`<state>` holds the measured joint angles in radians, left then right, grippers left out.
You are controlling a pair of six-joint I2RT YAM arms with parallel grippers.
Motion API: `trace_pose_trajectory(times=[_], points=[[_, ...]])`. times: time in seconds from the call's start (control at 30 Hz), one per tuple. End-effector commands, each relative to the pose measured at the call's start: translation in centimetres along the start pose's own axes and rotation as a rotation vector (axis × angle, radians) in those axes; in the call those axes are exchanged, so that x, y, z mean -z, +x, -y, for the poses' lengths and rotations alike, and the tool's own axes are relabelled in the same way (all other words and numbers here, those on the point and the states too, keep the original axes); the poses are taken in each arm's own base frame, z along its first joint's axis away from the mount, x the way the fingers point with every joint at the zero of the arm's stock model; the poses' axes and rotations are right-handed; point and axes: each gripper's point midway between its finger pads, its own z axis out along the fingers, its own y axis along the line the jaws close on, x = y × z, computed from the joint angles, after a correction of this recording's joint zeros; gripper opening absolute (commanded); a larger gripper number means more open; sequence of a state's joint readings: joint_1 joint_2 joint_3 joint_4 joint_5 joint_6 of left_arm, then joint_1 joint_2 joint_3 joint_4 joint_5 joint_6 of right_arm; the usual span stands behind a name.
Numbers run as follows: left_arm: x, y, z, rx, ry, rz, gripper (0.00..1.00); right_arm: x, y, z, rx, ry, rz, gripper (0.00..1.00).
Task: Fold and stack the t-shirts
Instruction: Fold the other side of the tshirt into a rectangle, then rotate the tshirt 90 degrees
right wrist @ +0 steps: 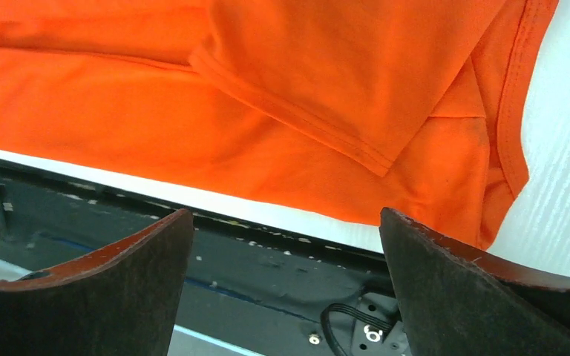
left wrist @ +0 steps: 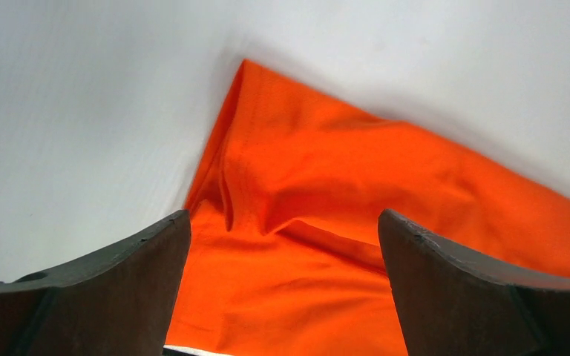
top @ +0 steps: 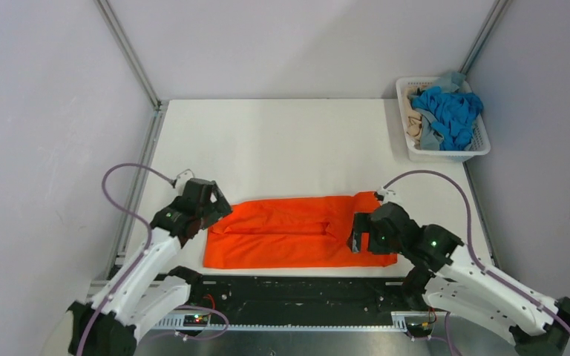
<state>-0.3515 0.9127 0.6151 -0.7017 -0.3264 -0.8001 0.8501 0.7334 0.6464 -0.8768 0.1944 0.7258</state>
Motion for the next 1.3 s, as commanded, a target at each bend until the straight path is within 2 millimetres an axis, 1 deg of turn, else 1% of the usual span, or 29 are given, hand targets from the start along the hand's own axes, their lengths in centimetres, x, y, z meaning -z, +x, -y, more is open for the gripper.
trace_pose_trajectory(times=[0.0, 0.07, 0.13, 0.2, 0.23, 0.27, 0.3, 0.33, 0.37, 0.4, 0.43, 0.47, 0.5, 0.53, 0.63, 0.7, 0.8, 0.87, 0.9, 0.93, 1.0, 1.03, 1.07, 1.1, 1.13, 1.17, 1.2, 1.23, 1.27], points=[[3.3, -2.5, 2.4, 0.04, 0.144, 0.072, 1.0, 1.6, -1.7, -0.9, -0.087, -0.074, 0.106, 0.99], [3.8, -3.0, 3.7, 0.031, 0.188, 0.065, 1.0, 1.4, -3.1, -0.9, -0.108, -0.067, 0.166, 0.99], [3.5, -2.6, 5.2, 0.01, 0.236, 0.018, 1.0, 0.7, -4.0, -1.0, -0.13, -0.049, 0.187, 0.99], [2.3, -0.9, 7.0, -0.03, 0.284, -0.073, 1.0, -0.3, -4.6, -0.8, -0.171, -0.017, 0.184, 0.99], [2.1, -0.3, 7.6, -0.037, 0.309, -0.106, 1.0, -1.2, -4.5, -0.6, -0.191, 0.013, 0.165, 0.99], [1.4, 0.5, 8.2, -0.049, 0.317, -0.135, 1.0, -1.7, -5.1, -0.6, -0.227, 0.016, 0.18, 0.99], [1.0, 0.9, 8.5, -0.056, 0.316, -0.15, 1.0, -2.7, -4.7, -0.3, -0.239, 0.037, 0.156, 0.99], [0.2, 1.4, 8.5, -0.062, 0.303, -0.169, 1.0, -3.3, -5.6, -0.6, -0.279, 0.019, 0.177, 0.99], [-0.1, 1.7, 8.5, -0.068, 0.297, -0.178, 1.0, -4.3, -4.7, -0.6, -0.292, 0.013, 0.132, 1.0], [-0.9, 2.2, 8.2, -0.073, 0.273, -0.189, 1.0, -4.9, -5.5, -0.9, -0.332, -0.014, 0.15, 0.99], [-1.2, 2.4, 7.9, -0.078, 0.259, -0.194, 1.0, -5.9, -4.7, -0.6, -0.355, -0.021, 0.106, 0.99], [-1.9, 3.0, 7.3, -0.086, 0.228, -0.208, 1.0, -6.3, -5.0, -1.0, -0.381, -0.045, 0.11, 0.99], [-2.2, 3.2, 6.9, -0.091, 0.212, -0.211, 1.0, -7.1, -4.2, -0.4, -0.402, -0.035, 0.073, 0.99], [-2.9, 3.8, 6.0, -0.099, 0.174, -0.215, 1.0, -7.5, -4.1, -0.2, -0.414, -0.032, 0.068, 0.99], [-4.2, 4.7, 3.8, -0.104, 0.084, -0.221, 1.0, -8.9, -2.3, 2.4, -0.466, 0.041, 0.008, 0.99], [-5.0, 5.3, 2.4, -0.101, 0.03, -0.234, 1.0, -9.4, -1.6, 3.6, -0.503, 0.062, -0.01, 0.99], [-5.8, 6.0, 0.7, -0.101, -0.037, -0.246, 1.0, -10.1, -1.2, 4.7, -0.536, 0.059, -0.02, 1.0], [-5.9, 6.3, 0.4, -0.089, -0.05, -0.252, 1.0, -10.7, -1.3, 5.2, -0.541, 0.064, -0.021, 0.99], [-5.9, 6.4, 0.5, -0.077, -0.045, -0.255, 1.0, -11.0, -2.0, 5.3, -0.552, 0.054, -0.001, 0.99], [-5.6, 6.5, 0.8, -0.066, -0.028, -0.258, 1.0, -11.5, -2.1, 5.3, -0.555, 0.053, -0.017, 0.99], [-5.0, 6.6, 1.9, -0.04, 0.016, -0.252, 1.0, -12.2, -4.2, 5.2, -0.568, 0.029, 0.006, 0.99], [-4.5, 6.7, 2.8, -0.055, 0.053, -0.246, 1.0, -13.0, -4.6, 5.5, -0.57, 0.041, -0.003, 0.99], [-4.0, 7.1, 3.7, -0.069, 0.079, -0.247, 1.0, -13.0, -6.9, 5.0, -0.56, 0.019, 0.029, 0.99], [-3.6, 7.1, 4.4, -0.073, 0.104, -0.243, 1.0, -13.8, -7.1, 5.1, -0.536, 0.032, 0.004, 0.99], [-3.1, 7.7, 5.2, -0.082, 0.125, -0.249, 1.0, -13.7, -9.2, 4.5, -0.522, 0.021, 0.018, 0.99], [-2.9, 7.8, 5.9, -0.083, 0.142, -0.245, 1.0, -14.6, -9.2, 4.7, -0.501, 0.044, -0.017, 0.99], [-2.5, 8.3, 6.5, -0.084, 0.156, -0.252, 1.0, -14.6, -11.4, 4.2, -0.49, 0.036, 0.0, 1.0], [-2.5, 8.3, 7.1, -0.081, 0.163, -0.247, 1.0, -15.5, -11.4, 4.4, -0.476, 0.054, -0.028, 0.99], [-2.2, 8.8, 7.6, -0.08, 0.174, -0.252, 1.0, -15.7, -13.3, 4.0, -0.47, 0.042, -0.008, 0.99]])
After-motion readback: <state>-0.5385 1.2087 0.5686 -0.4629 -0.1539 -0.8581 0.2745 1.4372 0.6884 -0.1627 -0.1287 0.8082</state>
